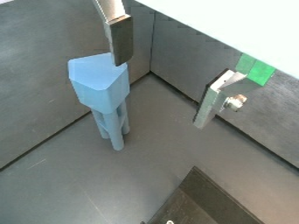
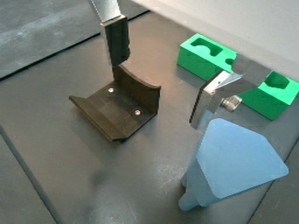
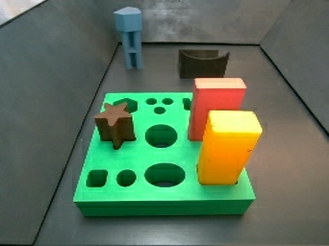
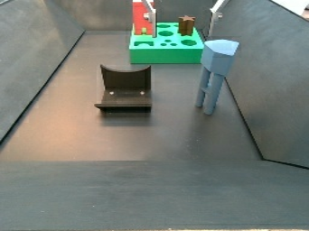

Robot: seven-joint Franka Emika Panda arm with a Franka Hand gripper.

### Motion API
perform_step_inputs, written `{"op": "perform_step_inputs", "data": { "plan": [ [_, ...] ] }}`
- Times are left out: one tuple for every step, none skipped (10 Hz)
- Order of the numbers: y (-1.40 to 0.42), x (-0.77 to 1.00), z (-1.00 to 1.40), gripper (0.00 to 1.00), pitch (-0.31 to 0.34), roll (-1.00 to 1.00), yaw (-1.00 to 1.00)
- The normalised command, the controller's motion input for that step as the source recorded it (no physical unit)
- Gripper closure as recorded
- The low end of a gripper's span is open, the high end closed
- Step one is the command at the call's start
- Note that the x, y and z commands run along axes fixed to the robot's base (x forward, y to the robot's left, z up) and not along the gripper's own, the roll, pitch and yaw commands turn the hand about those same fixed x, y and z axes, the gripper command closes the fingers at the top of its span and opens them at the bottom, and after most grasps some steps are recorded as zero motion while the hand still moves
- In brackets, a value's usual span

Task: Pick up the 3 prong object. Move up. Move to above the board. Insert the 3 prong object.
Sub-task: Pick up the 3 prong object.

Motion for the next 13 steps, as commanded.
{"op": "perform_step_inputs", "data": {
  "plan": [
    [0.0,-0.03,0.0,0.0,0.0,0.0,0.0],
    [0.03,-0.52,0.05,0.0,-0.023,0.0,-0.26],
    [0.09,-0.72,0.12,0.0,-0.051,-0.02,-0.36],
    [0.15,-0.77,0.11,0.0,-0.047,-0.03,-0.4],
    [0.12,-0.66,0.08,0.0,-0.06,-0.04,-0.32],
    [0.07,-0.42,0.07,0.0,-0.087,-0.07,-0.22],
    [0.0,-0.3,0.0,0.0,-0.1,-0.05,-0.25],
    [-0.06,-0.21,-0.04,0.0,-0.151,-0.03,-0.25],
    [-0.09,-0.02,-0.08,0.0,-0.184,-0.06,-0.18],
    [-0.03,0.04,-0.14,0.0,-0.089,0.0,0.0],
    [-0.17,0.0,-0.25,0.0,-0.169,0.0,-0.01],
    [-0.12,-0.02,-0.23,0.0,-0.17,-0.01,-0.11],
    [-0.06,-0.08,-0.18,0.0,-0.09,0.0,-0.1]
  ]
}}
